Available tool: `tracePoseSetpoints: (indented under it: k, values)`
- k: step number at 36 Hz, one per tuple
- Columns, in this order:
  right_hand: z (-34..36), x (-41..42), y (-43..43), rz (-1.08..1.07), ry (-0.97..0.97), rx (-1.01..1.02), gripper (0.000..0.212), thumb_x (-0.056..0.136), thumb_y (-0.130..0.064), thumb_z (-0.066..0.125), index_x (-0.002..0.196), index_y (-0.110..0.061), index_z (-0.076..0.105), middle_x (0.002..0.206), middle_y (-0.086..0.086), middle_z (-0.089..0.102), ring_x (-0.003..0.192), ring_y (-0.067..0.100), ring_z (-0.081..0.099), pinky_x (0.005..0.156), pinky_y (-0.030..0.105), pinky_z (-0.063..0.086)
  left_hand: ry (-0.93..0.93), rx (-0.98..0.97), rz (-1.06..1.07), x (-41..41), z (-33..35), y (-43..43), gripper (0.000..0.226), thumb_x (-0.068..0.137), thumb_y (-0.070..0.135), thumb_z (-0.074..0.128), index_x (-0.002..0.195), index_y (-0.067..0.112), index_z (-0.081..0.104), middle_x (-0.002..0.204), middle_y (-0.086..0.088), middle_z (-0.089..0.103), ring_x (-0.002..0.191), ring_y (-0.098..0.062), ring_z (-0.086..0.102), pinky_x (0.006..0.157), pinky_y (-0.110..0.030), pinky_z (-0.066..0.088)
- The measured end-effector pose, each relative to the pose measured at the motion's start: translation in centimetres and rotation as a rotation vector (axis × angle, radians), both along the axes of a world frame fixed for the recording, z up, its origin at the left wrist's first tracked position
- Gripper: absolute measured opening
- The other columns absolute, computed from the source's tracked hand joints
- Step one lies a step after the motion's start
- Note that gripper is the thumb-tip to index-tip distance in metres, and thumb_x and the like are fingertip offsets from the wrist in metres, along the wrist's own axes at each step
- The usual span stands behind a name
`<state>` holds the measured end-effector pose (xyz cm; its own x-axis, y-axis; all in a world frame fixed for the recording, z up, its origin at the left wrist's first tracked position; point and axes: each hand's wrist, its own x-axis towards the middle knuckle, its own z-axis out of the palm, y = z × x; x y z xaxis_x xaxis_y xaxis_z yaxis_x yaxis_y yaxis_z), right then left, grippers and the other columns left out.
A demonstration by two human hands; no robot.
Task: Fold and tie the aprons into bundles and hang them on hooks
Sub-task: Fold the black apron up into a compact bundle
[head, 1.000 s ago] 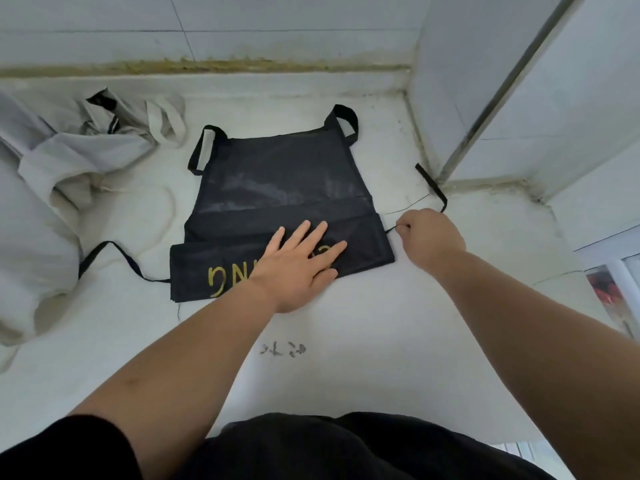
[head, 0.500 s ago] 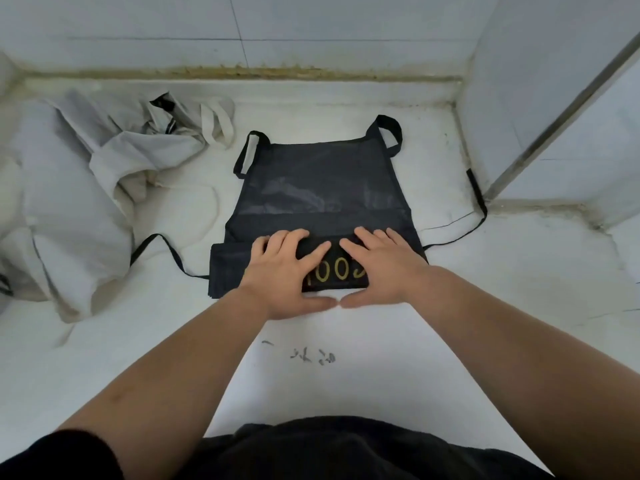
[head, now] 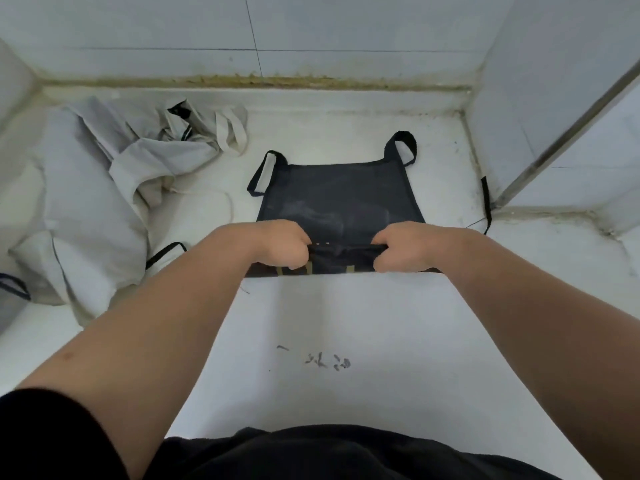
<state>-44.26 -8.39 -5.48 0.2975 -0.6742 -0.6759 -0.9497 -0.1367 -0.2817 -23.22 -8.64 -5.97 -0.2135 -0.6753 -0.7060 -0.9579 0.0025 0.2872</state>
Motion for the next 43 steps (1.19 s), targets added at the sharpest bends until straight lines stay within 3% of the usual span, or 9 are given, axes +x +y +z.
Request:
tracePoseSetpoints:
  k: [6,9,13,16,20,24,28,33,43]
  values:
    - [-0.3,-1.2,-1.4,-0.017,0.115,-0.11,0.023,0.088,-0.03,0.044,0.073,-0.014,0.051,0.078,0.002,0.056,0.073,0.017,0.054,0.057,0.026,0.035,0.097,0.081,0.117,0.9,-0.9,-1.8,0.037,0.089,0.05,0.055,0.1,0.017,0.068,0.107,0.001,0.062,0.101,-0.018,0.055,0.091,-0.031,0.041]
    - [-0.5,-1.4,-2.0,0.015,0.168,-0.187,0.022,0.088,-0.032,0.044,0.078,-0.014,0.052,0.08,0.002,0.055,0.077,0.019,0.055,0.057,0.026,0.035,-0.003,-0.096,-0.018,1.0,-1.4,-2.3,0.068,0.085,0.071,0.043,0.108,0.009,0.063,0.101,-0.003,0.062,0.094,-0.019,0.057,0.08,-0.031,0.044]
    - [-0.6,-1.2,-2.4,0.015,0.256,-0.265,0.017,0.087,-0.028,0.045,0.095,-0.016,0.052,0.085,0.0,0.054,0.081,0.021,0.054,0.064,0.029,0.038,-0.238,-0.406,-0.196,0.9,-1.6,-2.5,0.058,0.089,0.069,0.035,0.113,0.018,0.047,0.088,0.002,0.054,0.083,-0.02,0.053,0.07,-0.033,0.041]
    - [-1.1,-1.0,-2.5,0.027,0.387,-0.268,0.029,0.088,-0.028,0.043,0.114,-0.018,0.046,0.09,0.0,0.053,0.092,0.026,0.053,0.086,0.041,0.039,-0.328,-0.514,-0.35,0.7,-2.8,-2.6,0.051,0.097,0.058,0.027,0.126,0.021,0.046,0.115,-0.004,0.056,0.108,-0.024,0.053,0.089,-0.037,0.038]
    - [-2.1,0.5,-2.3,0.134,0.556,-0.38,0.063,0.086,-0.024,0.049,0.143,-0.026,0.023,0.141,0.013,0.035,0.131,0.037,0.03,0.107,0.067,0.006,-0.26,-0.636,-0.327,0.7,-4.5,-1.7,0.049,0.1,0.046,0.034,0.146,0.028,0.029,0.144,-0.004,0.033,0.134,-0.024,0.03,0.108,-0.04,0.025]
    - [-4.1,2.1,-0.9,0.161,0.267,-0.465,0.06,0.095,-0.03,0.039,0.15,-0.023,0.015,0.153,0.01,0.02,0.138,0.033,0.019,0.115,0.056,0.0,-0.094,-0.597,-0.318,-1.1,-5.7,0.1,0.056,0.101,0.025,0.033,0.153,0.024,0.012,0.16,0.001,0.011,0.147,-0.019,0.007,0.116,-0.037,0.005]
    - [-6.6,1.0,0.5,0.063,0.056,-0.376,0.067,0.097,-0.057,0.017,0.152,-0.023,0.001,0.16,0.006,-0.001,0.146,0.028,0.003,0.119,0.042,-0.006,0.002,-0.453,-0.174,-1.5,-6.9,1.7,0.075,0.093,0.065,0.016,0.153,0.025,-0.004,0.161,0.007,-0.01,0.147,-0.014,-0.012,0.12,-0.04,-0.007]
    - [-6.9,-0.5,0.4,0.109,0.057,-0.336,0.108,0.072,-0.085,0.034,0.152,-0.023,-0.005,0.16,0.006,-0.009,0.147,0.026,-0.004,0.119,0.038,-0.007,-0.026,-0.396,-0.209,-1.0,-6.8,2.0,0.109,0.071,0.089,0.032,0.151,0.029,-0.014,0.159,0.005,-0.021,0.145,-0.016,-0.021,0.119,-0.042,-0.01]
    - [-4.2,-0.5,0.6,0.113,-0.007,-0.349,0.073,0.083,-0.073,0.035,0.136,-0.025,0.044,0.13,-0.002,0.05,0.117,0.021,0.05,0.1,0.036,0.04,0.091,-0.35,-0.134,-0.8,-3.7,1.6,0.064,0.078,0.038,0.06,0.139,0.027,0.045,0.132,0.004,0.041,0.125,-0.018,0.037,0.103,-0.039,0.038]
